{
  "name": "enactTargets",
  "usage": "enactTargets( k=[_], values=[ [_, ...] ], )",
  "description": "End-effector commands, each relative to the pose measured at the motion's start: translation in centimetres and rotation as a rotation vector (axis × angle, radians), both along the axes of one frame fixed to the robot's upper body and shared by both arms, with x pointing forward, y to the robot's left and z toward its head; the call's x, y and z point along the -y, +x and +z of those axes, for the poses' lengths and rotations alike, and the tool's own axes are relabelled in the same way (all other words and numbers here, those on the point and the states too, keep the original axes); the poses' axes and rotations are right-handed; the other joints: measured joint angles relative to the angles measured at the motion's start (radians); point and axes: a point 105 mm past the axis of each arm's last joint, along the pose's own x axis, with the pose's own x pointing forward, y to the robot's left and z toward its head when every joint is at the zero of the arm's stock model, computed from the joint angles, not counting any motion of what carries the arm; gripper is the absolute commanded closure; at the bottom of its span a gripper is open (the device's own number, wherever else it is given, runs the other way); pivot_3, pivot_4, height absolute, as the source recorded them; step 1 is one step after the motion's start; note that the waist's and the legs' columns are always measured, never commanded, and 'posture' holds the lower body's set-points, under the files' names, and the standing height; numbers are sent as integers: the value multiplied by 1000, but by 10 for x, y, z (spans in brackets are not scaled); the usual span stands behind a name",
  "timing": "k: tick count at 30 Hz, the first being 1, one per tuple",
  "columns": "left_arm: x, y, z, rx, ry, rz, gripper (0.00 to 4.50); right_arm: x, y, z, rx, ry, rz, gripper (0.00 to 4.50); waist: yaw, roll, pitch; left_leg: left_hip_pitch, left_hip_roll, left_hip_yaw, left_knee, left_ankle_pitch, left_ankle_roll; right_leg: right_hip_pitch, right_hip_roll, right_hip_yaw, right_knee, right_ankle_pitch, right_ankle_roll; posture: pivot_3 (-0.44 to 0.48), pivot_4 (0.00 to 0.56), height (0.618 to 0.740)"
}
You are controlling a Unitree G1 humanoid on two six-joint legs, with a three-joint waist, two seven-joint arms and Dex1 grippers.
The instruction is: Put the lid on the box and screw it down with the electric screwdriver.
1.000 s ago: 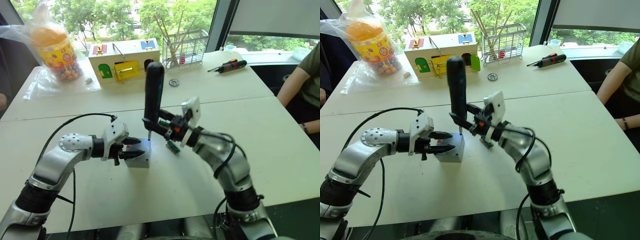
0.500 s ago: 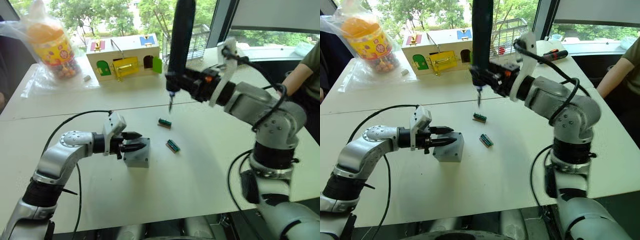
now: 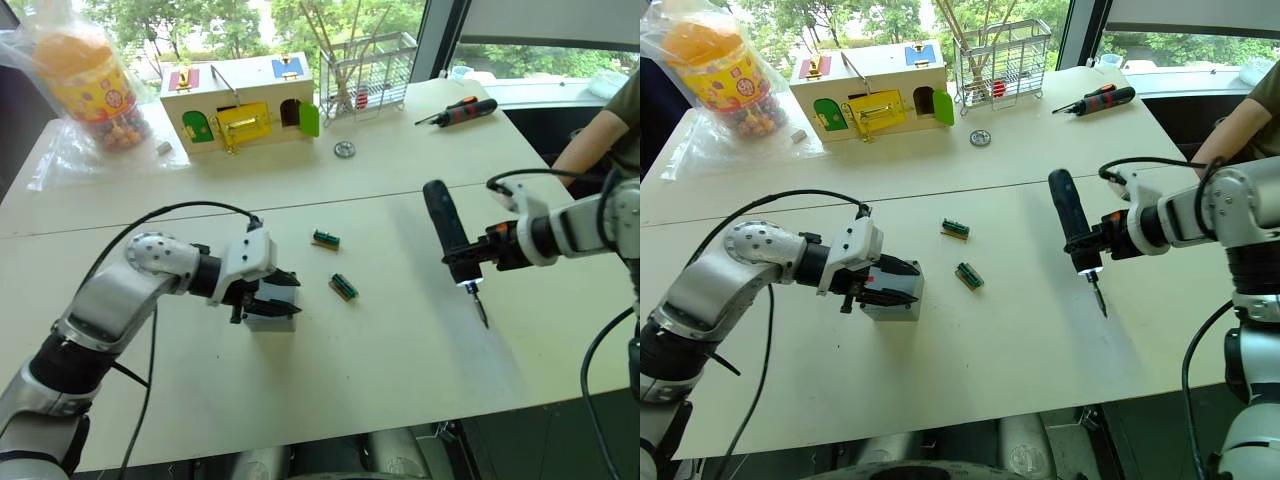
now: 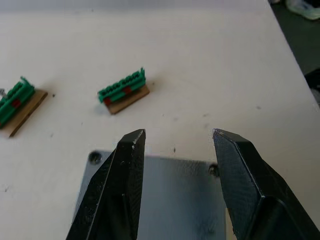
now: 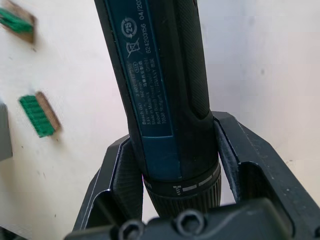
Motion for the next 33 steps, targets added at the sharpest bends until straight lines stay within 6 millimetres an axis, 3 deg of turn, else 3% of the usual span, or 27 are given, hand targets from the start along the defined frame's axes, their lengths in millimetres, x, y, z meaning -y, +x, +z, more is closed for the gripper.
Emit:
enactTargets(
  k=[1,6,8,12,15,17,19,21,26,29,31,33],
  values=[
    [2,1,11,48,-21,14,2349,-7,6,15,36,29,17,2710,4,0,1,0,0,0,0,0,0,0,0,0,0,0,0,0,150,740],
    [-3,1,17,19,-78,60,2349,-3,15,0,6,-20,-27,2710,5,-1,2,0,0,0,1,1,-2,0,0,-1,-1,0,0,0,150,740],
    [-8,3,15,13,-71,80,2349,-4,18,-2,14,-32,-19,1665,6,-1,2,0,-1,0,1,1,-2,0,0,-1,-1,0,0,0,150,740],
    [-15,5,13,1,-73,116,2349,-5,19,-2,27,-48,5,166,5,-1,1,0,-1,0,2,1,-1,0,1,-1,0,0,0,0,150,740],
    [-33,17,18,-25,-129,227,2349,-5,31,12,176,-105,65,51,5,-1,1,0,-1,0,2,1,-2,0,1,-1,1,0,0,0,150,740],
    [-62,32,22,-34,-184,386,2349,-36,44,65,484,5,212,51,3,-1,2,0,-1,-1,2,1,-2,0,2,-2,1,0,0,0,150,740],
    [-87,39,19,-46,-216,508,2349,-71,29,107,682,179,375,51,-8,0,2,0,-1,0,1,1,-2,-1,2,-1,1,0,1,0,150,740],
    [-99,37,9,-81,-234,571,2349,-90,7,87,651,130,488,51,-8,0,2,0,1,-1,-1,2,-4,-3,2,-1,2,0,1,0,150,740],
    [-112,20,-20,-156,-171,637,2349,-131,-41,51,564,257,647,51,9,-8,-1,0,0,-5,0,4,-7,0,0,-3,0,0,1,0,150,740],
    [-103,10,-29,-198,-174,630,2349,-153,-72,7,519,235,763,51,23,-9,0,0,-3,-4,3,1,-2,2,-3,-2,0,2,2,0,150,740],
    [-98,6,-37,-210,-145,615,2349,-163,-83,-10,480,268,779,51,32,-11,-1,1,-3,-5,4,1,-1,4,-3,-3,0,2,2,0,150,740],
    [-98,5,-41,-208,-124,611,2349,-168,-84,-13,475,292,766,51,29,-11,-1,2,-3,-5,4,1,-1,4,-3,-3,0,2,2,0,150,740]
  ],
)
